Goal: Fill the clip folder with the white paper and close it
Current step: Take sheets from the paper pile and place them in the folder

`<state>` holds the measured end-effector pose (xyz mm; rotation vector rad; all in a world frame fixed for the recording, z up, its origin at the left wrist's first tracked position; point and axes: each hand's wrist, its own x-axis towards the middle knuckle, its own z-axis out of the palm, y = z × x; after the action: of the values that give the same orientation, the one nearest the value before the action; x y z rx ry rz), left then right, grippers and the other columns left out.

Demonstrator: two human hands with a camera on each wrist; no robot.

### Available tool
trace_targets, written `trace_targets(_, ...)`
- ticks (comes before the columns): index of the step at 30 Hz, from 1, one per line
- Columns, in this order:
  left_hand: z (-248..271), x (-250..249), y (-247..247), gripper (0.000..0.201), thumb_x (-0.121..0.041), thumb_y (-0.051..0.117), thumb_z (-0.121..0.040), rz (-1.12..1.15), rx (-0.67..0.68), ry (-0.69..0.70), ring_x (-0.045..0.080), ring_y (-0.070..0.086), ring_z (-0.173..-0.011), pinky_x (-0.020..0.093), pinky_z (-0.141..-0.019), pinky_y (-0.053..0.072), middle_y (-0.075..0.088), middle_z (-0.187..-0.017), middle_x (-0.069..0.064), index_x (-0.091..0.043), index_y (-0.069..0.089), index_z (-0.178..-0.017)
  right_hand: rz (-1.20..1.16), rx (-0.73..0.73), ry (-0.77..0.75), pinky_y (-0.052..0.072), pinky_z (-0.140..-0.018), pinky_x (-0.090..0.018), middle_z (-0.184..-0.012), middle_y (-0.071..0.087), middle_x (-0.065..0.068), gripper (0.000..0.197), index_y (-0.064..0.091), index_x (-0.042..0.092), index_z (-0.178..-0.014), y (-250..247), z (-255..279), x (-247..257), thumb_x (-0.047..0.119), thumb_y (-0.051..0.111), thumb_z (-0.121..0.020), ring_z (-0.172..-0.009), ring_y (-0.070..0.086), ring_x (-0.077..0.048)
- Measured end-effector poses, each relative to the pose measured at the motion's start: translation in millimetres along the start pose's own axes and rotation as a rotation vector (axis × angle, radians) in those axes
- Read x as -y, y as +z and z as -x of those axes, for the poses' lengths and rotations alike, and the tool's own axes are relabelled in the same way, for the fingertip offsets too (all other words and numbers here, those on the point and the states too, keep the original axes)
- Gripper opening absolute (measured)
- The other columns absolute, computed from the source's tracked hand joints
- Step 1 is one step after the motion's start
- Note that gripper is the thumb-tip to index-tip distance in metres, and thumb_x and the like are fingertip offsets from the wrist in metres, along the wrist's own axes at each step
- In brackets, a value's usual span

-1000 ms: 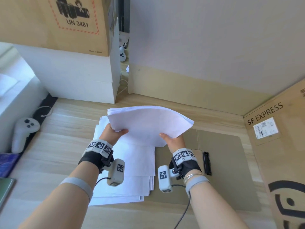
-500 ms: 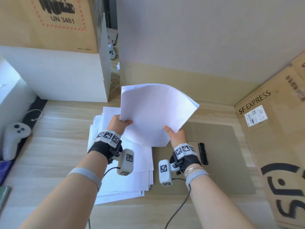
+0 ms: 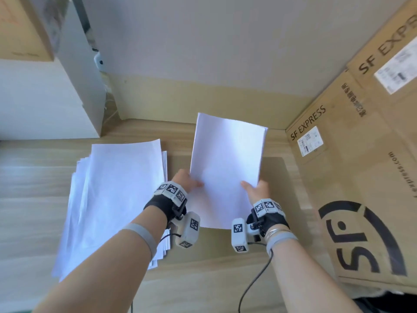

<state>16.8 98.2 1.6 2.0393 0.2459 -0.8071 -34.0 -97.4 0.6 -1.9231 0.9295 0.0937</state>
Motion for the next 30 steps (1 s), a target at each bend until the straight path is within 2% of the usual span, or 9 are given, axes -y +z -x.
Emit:
trace_targets(3,-5.6,-1.5,34.6,0.048,-0.029,0.061,-0.090,-0.080,0.110,-0.003,0.026,0.060,-0.095,0.031,-0.081,0.045,0.065,-0.112,0.018,0.007,0.056,-0.121,0.090,0.043,0.098,0.039,-0.084,-0.027,-0.124,0.060,-0.022,0.040,0.053,-0.010,-0.121,-26.3,-21.1,-18.8,0.008,0.062,-0.087,-0.114,0.057,-0.034)
trace_targets(5,-9.3,1.8,54.9,0.052,-0.038,0.044,-0.097,-0.156,0.172,-0.002,0.030,0.058,-0.114,0.032,-0.094,0.042,0.060,-0.124,0.018,0.001,0.052,-0.130,0.144,0.062,0.157,0.040,-0.087,-0.029,-0.126,0.059,-0.021,0.041,0.053,-0.008,-0.123,-44.3,-32.8,-31.1,0.009,0.062,-0.087,-0.115,0.057,-0.033)
trace_targets(8,-16.3,14.7,76.1,0.047,-0.019,0.029,-0.103,-0.356,0.174,0.077,0.025,0.020,-0.147,0.032,-0.119,0.011,0.023,-0.157,0.012,-0.008,0.024,-0.149,0.219,0.065,0.237,0.043,-0.089,-0.031,-0.127,0.059,-0.021,0.039,0.053,-0.008,-0.122,-67.5,-46.1,-46.7,0.008,0.061,-0.087,-0.116,0.056,-0.034)
trace_targets(11,-22.2,23.9,81.8,0.053,-0.020,0.028,-0.103,-0.553,0.207,0.100,0.026,-0.002,-0.150,0.033,-0.121,-0.001,0.002,-0.162,0.004,-0.014,0.007,-0.152,0.274,0.074,0.298,0.043,-0.094,-0.034,-0.129,0.057,-0.021,0.039,0.052,-0.008,-0.124,-84.6,-54.0,-55.8,0.006,0.059,-0.088,-0.118,0.055,-0.034)
trace_targets(15,-37.9,34.2,79.3,0.051,-0.025,0.025,-0.103,-0.716,0.193,0.138,0.025,-0.001,-0.150,0.035,-0.123,0.006,0.006,-0.161,-0.008,-0.022,0.011,-0.152,0.307,0.078,0.349,0.043,-0.097,-0.035,-0.128,0.057,-0.021,0.038,0.052,-0.008,-0.123,-95.8,-64.8,-65.1,0.007,0.058,-0.088,-0.118,0.055,-0.035)
trace_targets(18,-44.7,40.2,72.5,0.048,-0.021,0.028,-0.102,-0.752,0.175,0.153,0.018,0.004,-0.150,0.049,-0.120,0.016,0.013,-0.159,-0.017,-0.030,0.023,-0.149,0.307,0.085,0.364,0.043,-0.098,-0.037,-0.128,0.057,-0.022,0.038,0.051,-0.009,-0.123,-97.3,-69.6,-69.4,0.006,0.057,-0.088,-0.118,0.054,-0.036)
trace_targets(21,-50.0,45.2,65.9,0.045,-0.019,0.028,-0.101,-0.765,0.157,0.116,0.017,0.006,-0.149,0.058,-0.117,0.016,0.020,-0.154,-0.023,-0.034,0.033,-0.144,0.313,0.100,0.368,0.043,-0.099,-0.038,-0.128,0.057,-0.023,0.036,0.052,-0.009,-0.122,-96.9,-72.2,-73.3,0.005,0.056,-0.089,-0.119,0.054,-0.036)
trace_targets(27,-63.4,35.3,58.9,0.039,0.001,0.038,-0.093,-0.834,0.089,0.088,0.027,0.040,-0.131,0.037,-0.107,0.040,0.043,-0.137,0.005,-0.011,0.053,-0.126,0.338,0.111,0.364,0.044,-0.096,-0.036,-0.126,0.058,-0.021,0.038,0.051,-0.006,-0.123,-97.6,-77.5,-76.9,0.007,0.055,-0.089,-0.115,0.056,-0.036)
trace_targets(30,-64.2,25.5,65.6,0.035,0.000,0.042,-0.085,-0.863,0.071,0.025,0.032,0.049,-0.112,0.038,-0.096,0.046,0.044,-0.124,0.007,-0.013,0.054,-0.116,0.366,0.111,0.327,0.045,-0.085,-0.033,-0.117,0.061,-0.020,0.037,0.053,-0.004,-0.121,-99.6,-82.9,-74.3,0.010,0.057,-0.086,-0.100,0.059,-0.033)
